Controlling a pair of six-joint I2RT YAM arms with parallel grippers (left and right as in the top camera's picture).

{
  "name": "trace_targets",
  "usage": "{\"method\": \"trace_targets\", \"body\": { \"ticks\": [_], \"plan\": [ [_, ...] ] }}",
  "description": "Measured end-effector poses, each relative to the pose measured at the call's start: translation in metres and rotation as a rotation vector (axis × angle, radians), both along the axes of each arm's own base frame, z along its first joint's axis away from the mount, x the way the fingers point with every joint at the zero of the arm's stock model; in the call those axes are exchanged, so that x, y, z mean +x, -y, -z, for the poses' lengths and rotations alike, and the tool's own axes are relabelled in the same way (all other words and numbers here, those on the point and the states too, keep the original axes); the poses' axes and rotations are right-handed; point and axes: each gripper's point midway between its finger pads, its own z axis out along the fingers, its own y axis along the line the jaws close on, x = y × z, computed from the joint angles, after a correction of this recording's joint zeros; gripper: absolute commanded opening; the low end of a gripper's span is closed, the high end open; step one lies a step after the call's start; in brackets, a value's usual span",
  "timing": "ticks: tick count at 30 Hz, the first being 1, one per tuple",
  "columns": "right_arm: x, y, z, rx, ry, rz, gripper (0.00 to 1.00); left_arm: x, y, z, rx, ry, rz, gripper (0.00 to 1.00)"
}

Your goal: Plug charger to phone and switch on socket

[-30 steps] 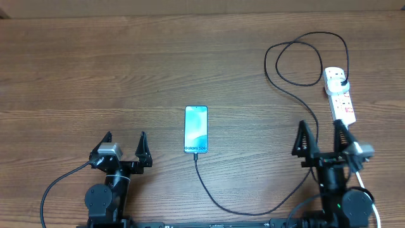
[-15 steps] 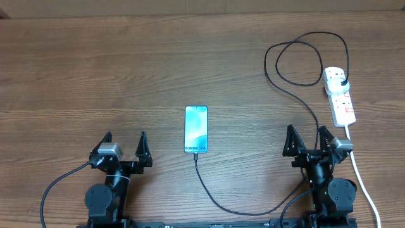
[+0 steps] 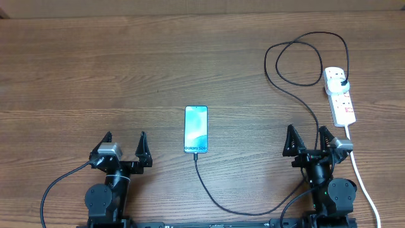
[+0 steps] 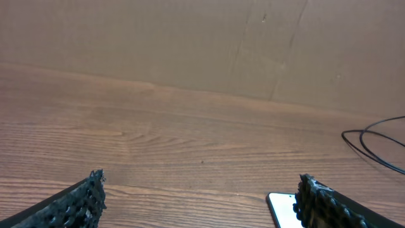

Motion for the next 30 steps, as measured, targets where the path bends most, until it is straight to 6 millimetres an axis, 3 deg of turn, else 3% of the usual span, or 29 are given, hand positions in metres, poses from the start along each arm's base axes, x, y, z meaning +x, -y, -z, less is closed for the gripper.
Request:
{"method": "trace_targets", "body": {
  "ticks": [30],
  "plan": [
    [0.0001,0.0064,-0.0009,0.0,0.004,0.026,1.0,0.0,-0.0001,0.0,0.0,0.0,0.0,1.0]
  ]
}}
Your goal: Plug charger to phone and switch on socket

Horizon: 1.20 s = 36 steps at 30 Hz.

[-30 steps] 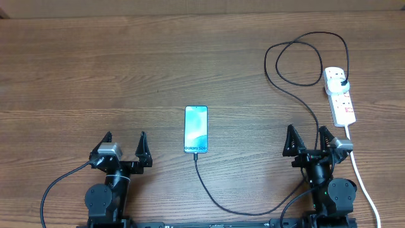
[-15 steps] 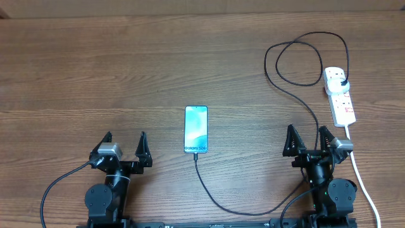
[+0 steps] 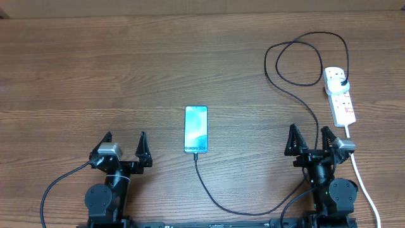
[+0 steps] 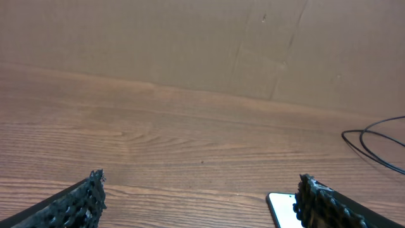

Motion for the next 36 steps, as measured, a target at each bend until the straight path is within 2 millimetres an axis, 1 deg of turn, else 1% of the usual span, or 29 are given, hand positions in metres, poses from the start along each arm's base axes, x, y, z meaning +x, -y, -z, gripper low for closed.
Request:
{"method": "trace_targets", "body": {
  "ticks": [19,22,27,32,36],
  "plan": [
    [0.0,0.0009,0.0002,-0.007,0.0,0.005,1.0,0.0,0.0001,0.0,0.0,0.0,0.0,1.0],
    [0.0,0.0008,0.0001,-0.076,0.003,0.002,1.0,0.0,0.0,0.0001,0.0,0.0,0.0,1.0],
    [0.0,0.0009,0.0001,-0.256,0.011,-0.003,1.0,0.0,0.0001,0.0001,0.0,0.0,0.0,0.99],
    [0.0,0.0008,0.0,-0.316,0.015,-0.006,1.0,0.0,0.0,0.0,0.0,0.0,0.0,1.0],
    [0.0,0.0009,0.0,-0.328,0.015,-0.005,1.0,0.0,0.0,0.0,0.0,0.0,0.0,1.0]
  ]
}}
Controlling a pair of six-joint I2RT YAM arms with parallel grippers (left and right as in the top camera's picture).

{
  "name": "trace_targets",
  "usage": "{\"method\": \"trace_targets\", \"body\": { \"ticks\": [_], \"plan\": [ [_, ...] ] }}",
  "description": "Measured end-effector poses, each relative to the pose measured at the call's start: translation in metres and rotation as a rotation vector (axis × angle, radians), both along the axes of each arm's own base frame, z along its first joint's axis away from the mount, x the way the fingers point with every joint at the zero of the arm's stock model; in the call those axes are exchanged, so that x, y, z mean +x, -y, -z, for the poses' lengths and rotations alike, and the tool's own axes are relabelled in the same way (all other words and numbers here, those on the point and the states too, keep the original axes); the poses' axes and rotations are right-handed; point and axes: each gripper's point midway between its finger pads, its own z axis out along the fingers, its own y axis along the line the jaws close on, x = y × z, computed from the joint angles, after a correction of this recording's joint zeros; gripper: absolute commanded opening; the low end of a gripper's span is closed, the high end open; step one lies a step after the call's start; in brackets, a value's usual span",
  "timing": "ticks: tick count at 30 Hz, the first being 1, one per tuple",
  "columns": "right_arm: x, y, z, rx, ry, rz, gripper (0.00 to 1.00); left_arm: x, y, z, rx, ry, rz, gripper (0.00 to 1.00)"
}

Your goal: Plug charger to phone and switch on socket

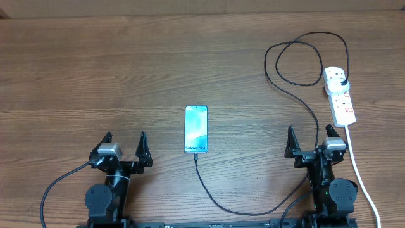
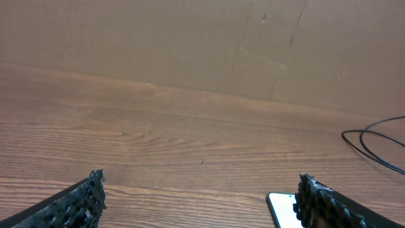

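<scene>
The phone [image 1: 196, 129] lies face up in the middle of the table, its screen lit. A black charger cable [image 1: 215, 196] meets its near end, runs past my right arm and loops up to the white socket strip [image 1: 340, 95] at the far right. My left gripper [image 1: 124, 142] stands open at the front left, well apart from the phone, with nothing between its fingers. In the left wrist view a corner of the phone [image 2: 283, 208] shows beside the right finger [image 2: 319, 201]. My right gripper [image 1: 308, 142] stands open at the front right, below the strip.
The strip's white lead [image 1: 362, 180] trails down the right side past my right arm. A loop of black cable [image 1: 304, 57] lies on the far right of the table. A cardboard wall [image 2: 202, 44] stands behind the table's far edge.
My right gripper has turned slightly and sits a little lower in the overhead view. The left gripper, phone, cable and strip are unchanged.
At both earlier moments both grippers stood open at the front of the table, with the cable end at the phone and the phone's screen lit. Only my right gripper shifted a little each time.
</scene>
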Motion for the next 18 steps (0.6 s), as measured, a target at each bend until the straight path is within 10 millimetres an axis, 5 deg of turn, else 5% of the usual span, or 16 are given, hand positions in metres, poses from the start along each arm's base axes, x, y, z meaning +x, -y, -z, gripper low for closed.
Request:
{"method": "trace_targets", "body": {
  "ticks": [18],
  "plan": [
    [0.0,-0.0002,0.0,-0.008,0.0,-0.001,1.0,0.0,0.0001,0.0001,0.0,0.0,0.0,1.0]
  ]
}}
